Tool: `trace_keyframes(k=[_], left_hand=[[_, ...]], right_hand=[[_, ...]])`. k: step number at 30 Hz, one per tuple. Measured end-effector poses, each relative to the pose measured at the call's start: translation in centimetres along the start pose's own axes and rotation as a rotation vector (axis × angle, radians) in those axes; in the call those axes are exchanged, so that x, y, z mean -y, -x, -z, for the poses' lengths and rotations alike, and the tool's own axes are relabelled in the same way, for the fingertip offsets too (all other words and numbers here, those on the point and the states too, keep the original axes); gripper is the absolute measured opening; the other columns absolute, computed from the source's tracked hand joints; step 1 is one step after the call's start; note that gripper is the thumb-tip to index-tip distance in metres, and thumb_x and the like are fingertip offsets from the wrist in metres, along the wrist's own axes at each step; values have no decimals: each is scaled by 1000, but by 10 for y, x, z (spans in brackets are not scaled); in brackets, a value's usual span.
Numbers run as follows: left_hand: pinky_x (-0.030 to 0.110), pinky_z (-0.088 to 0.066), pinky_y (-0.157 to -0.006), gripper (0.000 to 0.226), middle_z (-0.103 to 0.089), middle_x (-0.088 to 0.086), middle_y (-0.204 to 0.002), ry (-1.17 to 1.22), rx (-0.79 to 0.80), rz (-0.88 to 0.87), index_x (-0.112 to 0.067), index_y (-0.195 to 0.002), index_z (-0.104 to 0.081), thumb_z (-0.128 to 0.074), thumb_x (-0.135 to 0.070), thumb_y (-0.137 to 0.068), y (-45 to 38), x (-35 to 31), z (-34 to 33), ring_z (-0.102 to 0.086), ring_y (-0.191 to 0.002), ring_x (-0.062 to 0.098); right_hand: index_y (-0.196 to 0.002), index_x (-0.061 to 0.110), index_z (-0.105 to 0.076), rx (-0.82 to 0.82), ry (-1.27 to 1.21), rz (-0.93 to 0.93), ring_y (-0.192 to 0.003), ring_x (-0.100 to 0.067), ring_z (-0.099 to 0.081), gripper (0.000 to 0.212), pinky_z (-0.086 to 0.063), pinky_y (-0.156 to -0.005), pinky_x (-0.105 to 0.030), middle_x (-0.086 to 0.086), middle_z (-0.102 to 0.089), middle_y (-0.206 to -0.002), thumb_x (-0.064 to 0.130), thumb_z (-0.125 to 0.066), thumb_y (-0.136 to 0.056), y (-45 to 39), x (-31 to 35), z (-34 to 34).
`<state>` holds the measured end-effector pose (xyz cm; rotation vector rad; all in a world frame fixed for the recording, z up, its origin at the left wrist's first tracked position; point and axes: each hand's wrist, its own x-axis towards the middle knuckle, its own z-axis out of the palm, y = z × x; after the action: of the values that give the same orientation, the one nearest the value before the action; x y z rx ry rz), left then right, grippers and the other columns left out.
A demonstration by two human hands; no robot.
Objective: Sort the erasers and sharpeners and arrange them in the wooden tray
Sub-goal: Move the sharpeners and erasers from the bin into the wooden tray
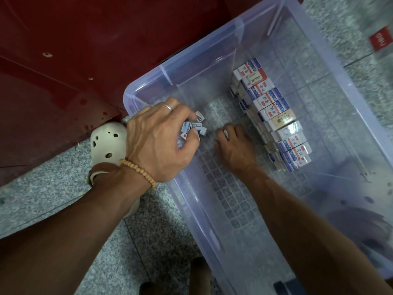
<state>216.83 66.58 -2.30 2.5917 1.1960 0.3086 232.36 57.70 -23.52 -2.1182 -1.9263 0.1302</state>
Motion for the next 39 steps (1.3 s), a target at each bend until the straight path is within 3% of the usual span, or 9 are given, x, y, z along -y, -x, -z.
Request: trace_keyframes(k=[6,10,14,18,23,28,32,36,39], left_hand=[[29,-35,-66,15,-62,-2,-82,2,-1,0,-18,-90,-67,-60,-28,-81,0,0,0,-59,-71,21],[29,-36,-67,17,-61,-2,-82,-4,3,15,-18,-90,-67,-58,-30,-81,1,-1,0,-59,-71,21],[26,-34,-68,19,-62,-2,-83,2,15,22,-19,-90,-67,-57,-32,-81,1,0,0,-60,-72,21],[22,-27,-65,21,-62,-3,-87,-16,40,29,-19,-92,-66,-57,-35,-82,1,-1,2,-61,-71,20],[36,-53,-65,36,-56,-5,-100,205,106,38,-20,-107,-63,-50,-47,-86,-4,-14,15,-60,-75,13],[32,-53,-72,59,-40,-18,-100,328,120,11,-29,-118,-60,-71,-59,-68,-21,-39,57,-51,-76,1],[34,-51,-78,53,-39,-20,-97,305,144,-69,-35,-104,-60,-76,-57,-59,-27,-53,98,-45,-77,-1],[35,-51,-73,40,-46,-17,-95,207,86,-124,-31,-97,-63,-75,-52,-65,-23,-62,129,-42,-80,-4],[31,-50,-68,41,-52,-13,-88,174,0,-145,-29,-94,-67,-61,-59,-68,-23,-69,150,-48,-82,3]], right_hand=[[-79,5,-63,-70,-36,25,-76,-35,-58,16,-48,-47,-36,-17,-61,-84,16,-59,-89,-12,-5,-6],[-71,6,-60,88,-240,-266,-72,-30,-55,14,-42,-59,-30,-14,-60,-78,12,-68,-80,-20,2,3],[-68,14,-62,102,-944,-886,-53,-12,-53,22,-40,-56,-23,1,-59,-62,19,-65,-89,-37,22,48],[-73,13,-57,53,-1737,-1222,-50,-15,-43,23,-31,-47,-23,-3,-51,-62,19,-61,-96,-41,33,105],[-76,13,-54,141,-2276,-1200,-46,-10,-50,25,-31,-33,-17,-3,-55,-67,25,-51,-98,-41,51,169],[-78,11,-61,192,-2379,-1098,-54,-13,-55,18,-45,-50,-21,-5,-60,-69,26,-57,-86,-51,71,219],[-83,11,-59,182,-2404,-1025,-65,-15,-56,24,-48,-63,-27,-5,-57,-74,30,-51,-94,-60,83,255],[-79,10,-57,77,-2394,-1028,-57,-14,-57,27,-47,-44,-23,-4,-55,-68,28,-47,-97,-69,97,295],[-83,10,-57,81,-2385,-982,-65,-16,-58,28,-48,-50,-25,-6,-55,-73,31,-46,-98,-75,105,310]])
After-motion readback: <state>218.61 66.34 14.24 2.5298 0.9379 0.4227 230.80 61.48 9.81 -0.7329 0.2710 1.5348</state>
